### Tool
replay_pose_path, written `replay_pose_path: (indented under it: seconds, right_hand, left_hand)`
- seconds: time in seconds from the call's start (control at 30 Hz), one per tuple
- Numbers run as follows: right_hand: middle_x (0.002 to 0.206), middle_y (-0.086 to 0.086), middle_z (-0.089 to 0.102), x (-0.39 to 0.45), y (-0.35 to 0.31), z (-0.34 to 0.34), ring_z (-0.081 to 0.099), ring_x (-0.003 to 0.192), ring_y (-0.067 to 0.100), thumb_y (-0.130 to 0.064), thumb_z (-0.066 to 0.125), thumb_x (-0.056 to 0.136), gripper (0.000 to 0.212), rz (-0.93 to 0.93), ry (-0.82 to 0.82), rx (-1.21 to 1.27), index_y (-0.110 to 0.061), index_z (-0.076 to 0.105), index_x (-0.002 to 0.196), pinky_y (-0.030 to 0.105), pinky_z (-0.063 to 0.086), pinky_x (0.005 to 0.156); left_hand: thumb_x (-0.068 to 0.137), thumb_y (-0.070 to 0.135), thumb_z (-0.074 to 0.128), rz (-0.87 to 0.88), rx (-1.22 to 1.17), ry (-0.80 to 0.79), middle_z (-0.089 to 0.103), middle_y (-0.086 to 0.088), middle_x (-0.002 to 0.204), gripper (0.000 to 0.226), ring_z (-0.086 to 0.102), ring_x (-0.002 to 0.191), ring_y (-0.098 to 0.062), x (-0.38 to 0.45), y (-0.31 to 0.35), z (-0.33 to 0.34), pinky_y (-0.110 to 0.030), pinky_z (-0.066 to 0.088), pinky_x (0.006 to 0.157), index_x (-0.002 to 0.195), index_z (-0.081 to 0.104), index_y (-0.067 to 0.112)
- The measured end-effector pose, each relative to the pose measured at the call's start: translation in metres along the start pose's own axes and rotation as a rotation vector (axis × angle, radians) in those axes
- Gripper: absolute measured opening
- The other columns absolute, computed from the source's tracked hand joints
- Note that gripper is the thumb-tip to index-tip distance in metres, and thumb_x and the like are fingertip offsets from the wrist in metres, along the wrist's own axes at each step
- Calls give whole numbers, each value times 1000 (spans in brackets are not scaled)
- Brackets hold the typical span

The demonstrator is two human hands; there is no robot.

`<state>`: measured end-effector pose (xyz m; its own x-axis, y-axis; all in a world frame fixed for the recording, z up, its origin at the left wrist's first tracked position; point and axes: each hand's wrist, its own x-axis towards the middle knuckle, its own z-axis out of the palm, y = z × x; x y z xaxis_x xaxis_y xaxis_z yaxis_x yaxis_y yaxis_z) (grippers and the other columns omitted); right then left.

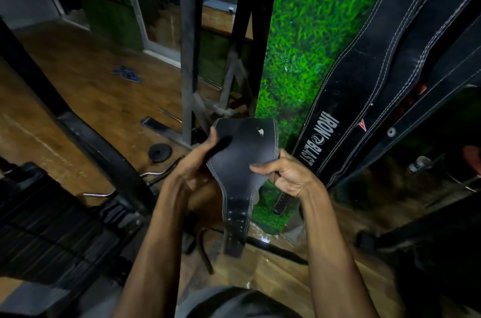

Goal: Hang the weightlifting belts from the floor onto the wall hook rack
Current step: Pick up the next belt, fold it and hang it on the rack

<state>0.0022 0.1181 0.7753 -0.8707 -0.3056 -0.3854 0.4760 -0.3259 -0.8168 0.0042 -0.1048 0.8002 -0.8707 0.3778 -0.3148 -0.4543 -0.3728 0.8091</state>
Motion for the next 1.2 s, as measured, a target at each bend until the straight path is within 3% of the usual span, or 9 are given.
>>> replay_pose_path:
  seconds: [0.17, 0.27, 0.4, 0.57, 0.73, 0.87, 1.0, 1.13, 1.2]
  right_hand:
    - [128, 26, 69, -16, 5, -2, 68, 121, 37, 21, 76, 73, 67, 44, 22, -304, 6, 56, 136, 46, 55, 105]
    - [140, 18, 62, -20, -2, 0, 60, 131, 32, -9, 91, 70, 100, 7, 87, -157, 5, 34, 152, 51, 45, 116]
    - [121, 17, 73, -14, -22, 19, 65, 112, 35, -21, 70, 92, 47, -174, 45, 75, 2, 63, 133, 54, 46, 112]
    - [129, 23, 67, 1, -23, 44, 61, 120, 38, 4, 73, 77, 62, -327, 8, 118, -1, 57, 137, 60, 43, 113]
    - [111, 11, 79, 4, 4, 39, 75, 104, 25, 19, 70, 66, 57, -341, -118, 62, -10, 75, 115, 42, 60, 97]
    - [105, 10, 80, -2, 16, 39, 77, 97, 23, 31, 57, 69, 61, -283, -186, -25, -10, 79, 107, 33, 63, 85]
    - [116, 12, 76, -8, -5, 39, 74, 105, 23, 17, 61, 76, 53, -387, -109, 60, -3, 66, 125, 36, 56, 101]
    - [106, 10, 80, -17, -41, 54, 77, 96, 21, 2, 65, 90, 24, -513, 20, 82, -6, 73, 112, 35, 62, 93]
    - [111, 12, 78, -19, -51, 58, 75, 102, 25, 3, 70, 87, 34, -585, 66, 59, 0, 68, 121, 41, 60, 97]
  left_hand:
    - [95, -9, 57, 152, -109, 93, 80, -15, 93, 24, 79, 78, -25, 18, -8, 9, -32, 63, 65, 115, 68, -1]
    - [90, -21, 51, 193, -62, 63, 81, -9, 84, 33, 79, 73, -20, 8, -21, 4, -29, 63, 62, 113, 65, -2]
    - [62, -18, 64, 241, -122, -45, 79, -13, 100, 61, 78, 88, -27, 0, -37, -18, -39, 65, 79, 119, 67, 1]
    - [68, -20, 61, 230, -133, -172, 79, -15, 108, 54, 77, 98, -29, -20, -39, -36, -40, 63, 84, 112, 78, 6]
    - [81, 20, 83, 346, -149, -165, 63, -9, 96, 45, 62, 87, -23, -26, 26, -49, -34, 58, 79, 119, 64, 5]
    - [83, -6, 73, 436, 80, 72, 75, -12, 98, 31, 73, 84, -24, -20, 57, -32, -32, 62, 72, 112, 67, 3]
    - [71, -18, 71, 456, 70, 59, 78, -11, 98, 44, 75, 87, -26, -19, 36, -20, -35, 64, 74, 107, 72, 7]
    - [68, -23, 68, 355, 155, -44, 76, -22, 107, 47, 74, 100, -35, -16, 9, -16, -43, 64, 86, 111, 74, -4]
    - [73, -20, 68, 299, 229, -89, 73, -29, 114, 42, 73, 104, -36, -19, 5, -12, -48, 61, 94, 114, 70, -11]
